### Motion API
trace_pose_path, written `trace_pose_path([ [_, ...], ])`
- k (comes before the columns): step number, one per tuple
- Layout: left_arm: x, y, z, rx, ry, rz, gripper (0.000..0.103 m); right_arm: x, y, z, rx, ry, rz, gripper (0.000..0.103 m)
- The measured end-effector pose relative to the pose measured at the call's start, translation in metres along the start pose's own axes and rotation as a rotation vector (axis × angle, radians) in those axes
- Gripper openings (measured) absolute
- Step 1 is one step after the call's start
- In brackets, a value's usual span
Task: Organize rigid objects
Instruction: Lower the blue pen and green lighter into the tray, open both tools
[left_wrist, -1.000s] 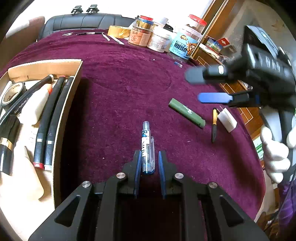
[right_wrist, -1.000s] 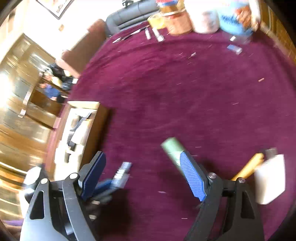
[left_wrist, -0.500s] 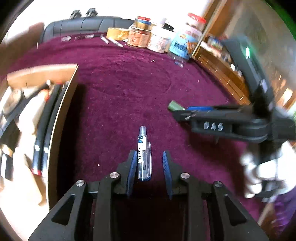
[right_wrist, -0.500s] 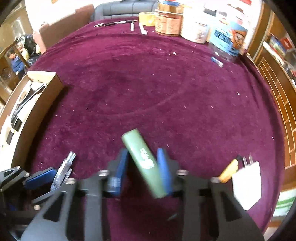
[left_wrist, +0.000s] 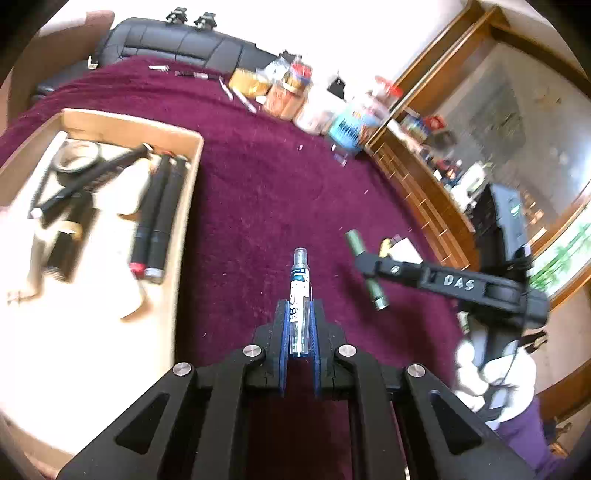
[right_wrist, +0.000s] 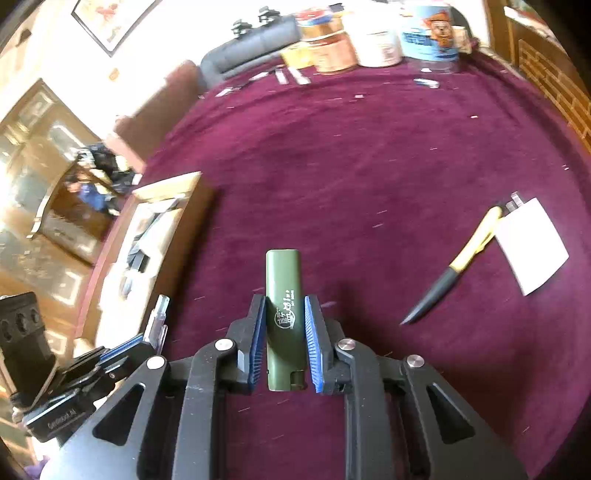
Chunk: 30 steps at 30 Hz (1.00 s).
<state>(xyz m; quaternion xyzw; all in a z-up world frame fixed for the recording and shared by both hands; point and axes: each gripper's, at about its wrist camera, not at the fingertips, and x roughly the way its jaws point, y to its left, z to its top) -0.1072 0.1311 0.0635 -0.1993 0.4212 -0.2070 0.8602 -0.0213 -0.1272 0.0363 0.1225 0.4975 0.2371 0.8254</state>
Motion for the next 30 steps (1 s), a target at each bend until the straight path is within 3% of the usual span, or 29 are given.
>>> trace_pose_path([
  [5, -0.049, 0.015, 0.000, -0.026, -0.079, 0.006, 0.008, 0.001, 0.051, -0.012, -0.061, 0.015, 0.078, 0.018],
  [10, -0.069, 0.050, -0.007, -0.068, -0.109, 0.128, 0.008, 0.020, 0.104, -0.024, -0.097, 0.054, 0.170, 0.018],
  [14, -0.061, 0.076, -0.018, -0.116, -0.079, 0.195, 0.008, 0.043, 0.142, -0.032, -0.130, 0.093, 0.206, 0.018],
  [19, -0.058, 0.101, -0.027, -0.156, -0.055, 0.245, 0.008, 0.070, 0.168, -0.042, -0.144, 0.134, 0.192, 0.019],
  [26, -0.060, 0.102, -0.029, -0.147, -0.062, 0.259, 0.009, 0.088, 0.182, -0.047, -0.184, 0.140, 0.108, 0.019],
  [30, -0.062, 0.101, -0.028, -0.145, -0.058, 0.238, 0.019, 0.088, 0.187, -0.048, -0.221, 0.119, 0.048, 0.019],
])
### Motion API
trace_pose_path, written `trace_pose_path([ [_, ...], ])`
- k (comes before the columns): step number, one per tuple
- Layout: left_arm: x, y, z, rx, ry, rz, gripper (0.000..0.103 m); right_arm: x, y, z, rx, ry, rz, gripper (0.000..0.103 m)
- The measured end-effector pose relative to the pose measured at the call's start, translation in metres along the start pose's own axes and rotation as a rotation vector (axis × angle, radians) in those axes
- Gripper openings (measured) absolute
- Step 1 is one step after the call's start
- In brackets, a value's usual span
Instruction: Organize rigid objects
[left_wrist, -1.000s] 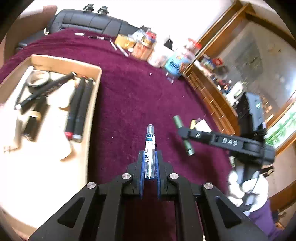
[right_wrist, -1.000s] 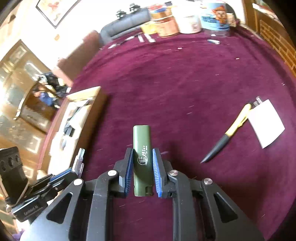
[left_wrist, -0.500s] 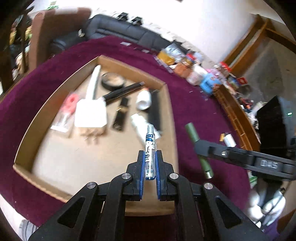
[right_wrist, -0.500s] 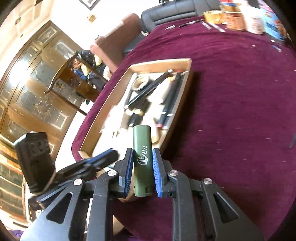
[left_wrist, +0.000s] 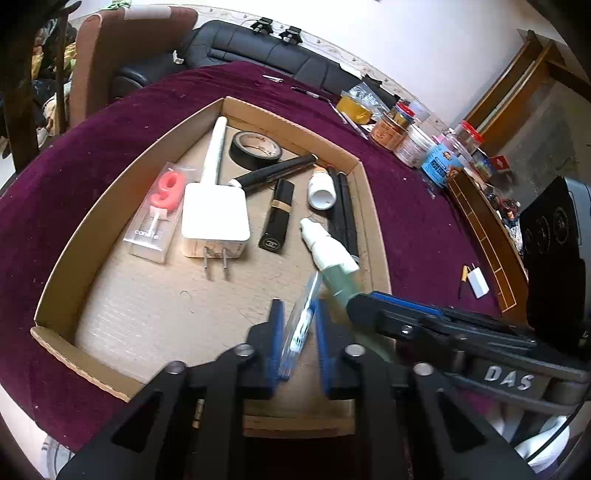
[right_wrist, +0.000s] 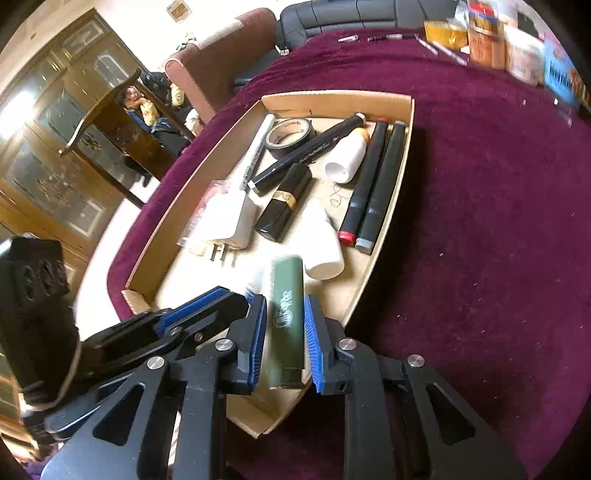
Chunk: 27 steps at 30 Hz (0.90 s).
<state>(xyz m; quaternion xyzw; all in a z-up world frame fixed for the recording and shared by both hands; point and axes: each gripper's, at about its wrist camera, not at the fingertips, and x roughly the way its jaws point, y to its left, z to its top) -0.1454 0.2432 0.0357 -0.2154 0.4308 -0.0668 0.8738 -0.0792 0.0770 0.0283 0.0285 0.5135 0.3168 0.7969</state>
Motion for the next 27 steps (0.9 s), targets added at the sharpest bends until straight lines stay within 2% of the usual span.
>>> trace_pose_path([
  [3, -0.005, 0.001, 0.003, -0.012, -0.012, 0.011, 0.030, -0.007, -0.001, 0.001, -0.012, -0.027, -0.016, 0.019],
  [6, -0.013, 0.003, 0.006, -0.036, -0.027, 0.002, 0.047, -0.017, -0.005, 0.002, -0.005, -0.065, -0.019, 0.020],
  [9, -0.023, -0.003, 0.008, -0.018, -0.053, 0.003, 0.048, -0.033, -0.020, -0.001, 0.014, -0.113, -0.023, 0.021],
  [14, -0.031, -0.029, 0.010, 0.053, -0.071, -0.002, 0.056, -0.064, -0.073, -0.014, 0.122, -0.190, -0.050, 0.036],
  [20, -0.024, -0.077, 0.008, 0.202, -0.048, 0.023, 0.057, -0.103, -0.148, -0.039, 0.276, -0.254, -0.139, 0.037],
  [23, -0.017, -0.101, 0.005, 0.269, -0.043, 0.051, 0.057, -0.121, -0.171, -0.052, 0.319, -0.282, -0.167, 0.037],
  [27, -0.007, -0.129, -0.003, 0.357, -0.037, 0.113, 0.057, -0.142, -0.187, -0.066, 0.339, -0.330, -0.226, 0.052],
])
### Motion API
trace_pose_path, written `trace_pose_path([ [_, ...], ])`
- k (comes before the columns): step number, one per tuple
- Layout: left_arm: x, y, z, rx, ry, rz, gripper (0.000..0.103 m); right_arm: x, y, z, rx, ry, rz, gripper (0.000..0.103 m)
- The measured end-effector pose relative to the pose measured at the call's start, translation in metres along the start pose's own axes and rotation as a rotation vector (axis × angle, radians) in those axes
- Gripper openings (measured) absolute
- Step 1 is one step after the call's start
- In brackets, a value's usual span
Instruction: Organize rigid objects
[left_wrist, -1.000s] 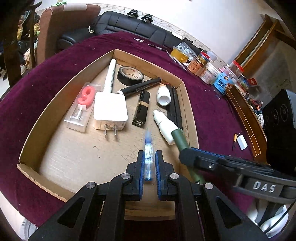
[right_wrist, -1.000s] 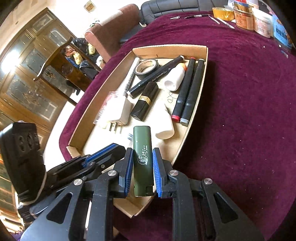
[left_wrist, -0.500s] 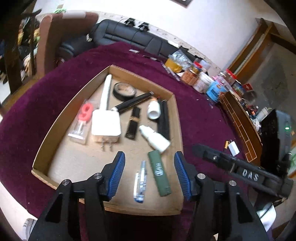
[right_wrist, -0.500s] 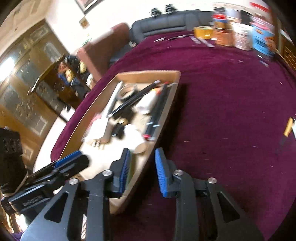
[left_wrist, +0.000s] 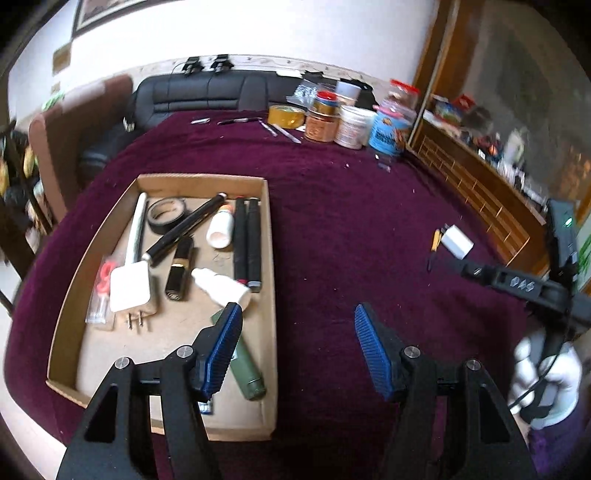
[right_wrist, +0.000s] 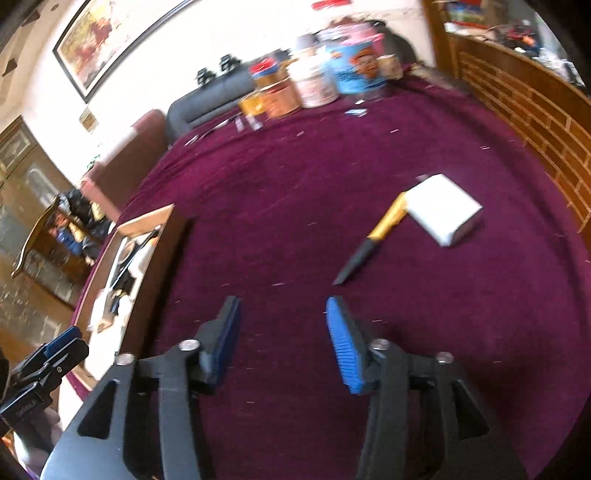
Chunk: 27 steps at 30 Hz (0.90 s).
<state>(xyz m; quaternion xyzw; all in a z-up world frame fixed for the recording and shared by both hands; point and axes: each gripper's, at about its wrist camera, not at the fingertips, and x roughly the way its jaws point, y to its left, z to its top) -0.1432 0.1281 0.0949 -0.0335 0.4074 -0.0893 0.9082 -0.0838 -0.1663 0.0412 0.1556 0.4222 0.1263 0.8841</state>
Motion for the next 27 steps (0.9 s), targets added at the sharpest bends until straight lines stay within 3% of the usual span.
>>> trace_pose_path([
  [11, 0.026, -0.047, -0.009, 0.146, 0.098, 0.114, 0.057, -0.014, -0.043, -0.002, 0.050, -0.051, -0.031, 0.053],
  [23, 0.047, -0.071, -0.011, 0.193, 0.163, 0.151, 0.057, -0.029, -0.083, 0.009, 0.071, -0.092, -0.084, 0.054],
  [27, 0.056, -0.078, -0.009, 0.209, 0.184, 0.155, 0.057, -0.032, -0.096, 0.017, 0.070, -0.100, -0.101, 0.061],
])
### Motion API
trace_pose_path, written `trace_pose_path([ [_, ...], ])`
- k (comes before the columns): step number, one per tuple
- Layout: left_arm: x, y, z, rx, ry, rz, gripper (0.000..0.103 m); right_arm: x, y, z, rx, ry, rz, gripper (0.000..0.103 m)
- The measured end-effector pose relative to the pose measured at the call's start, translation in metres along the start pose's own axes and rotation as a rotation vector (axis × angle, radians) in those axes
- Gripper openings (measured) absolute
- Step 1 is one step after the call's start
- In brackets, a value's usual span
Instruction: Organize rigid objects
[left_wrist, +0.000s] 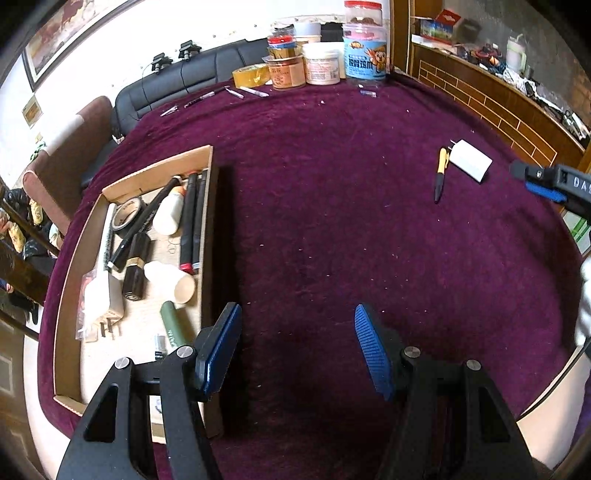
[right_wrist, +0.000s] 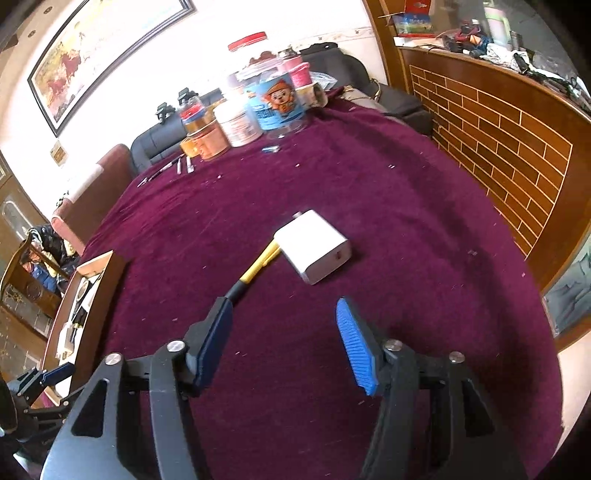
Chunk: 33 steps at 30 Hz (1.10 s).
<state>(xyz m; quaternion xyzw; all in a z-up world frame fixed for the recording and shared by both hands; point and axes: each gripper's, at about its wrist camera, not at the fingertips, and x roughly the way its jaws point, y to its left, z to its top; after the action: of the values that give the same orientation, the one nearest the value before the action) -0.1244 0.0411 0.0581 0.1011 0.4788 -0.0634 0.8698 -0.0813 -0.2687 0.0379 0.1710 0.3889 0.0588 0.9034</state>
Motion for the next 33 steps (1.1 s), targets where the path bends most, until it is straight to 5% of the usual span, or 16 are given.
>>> trace_pose_path([
  [11, 0.025, -0.022, 0.015, 0.027, 0.063, -0.026, 0.057, 0.011, -0.029, 0.029, 0.015, -0.036, -0.007, 0.062],
  [17, 0.045, -0.038, 0.050, 0.022, 0.068, -0.135, 0.057, 0.030, -0.059, 0.044, 0.099, -0.140, -0.061, 0.062],
  [25, 0.073, -0.085, 0.108, 0.091, 0.024, -0.259, 0.057, 0.029, -0.083, 0.042, 0.199, -0.175, -0.039, 0.062],
  [33, 0.113, -0.123, 0.140, 0.178, 0.001, -0.216, 0.056, 0.033, -0.086, 0.041, 0.201, -0.149, -0.010, 0.062],
])
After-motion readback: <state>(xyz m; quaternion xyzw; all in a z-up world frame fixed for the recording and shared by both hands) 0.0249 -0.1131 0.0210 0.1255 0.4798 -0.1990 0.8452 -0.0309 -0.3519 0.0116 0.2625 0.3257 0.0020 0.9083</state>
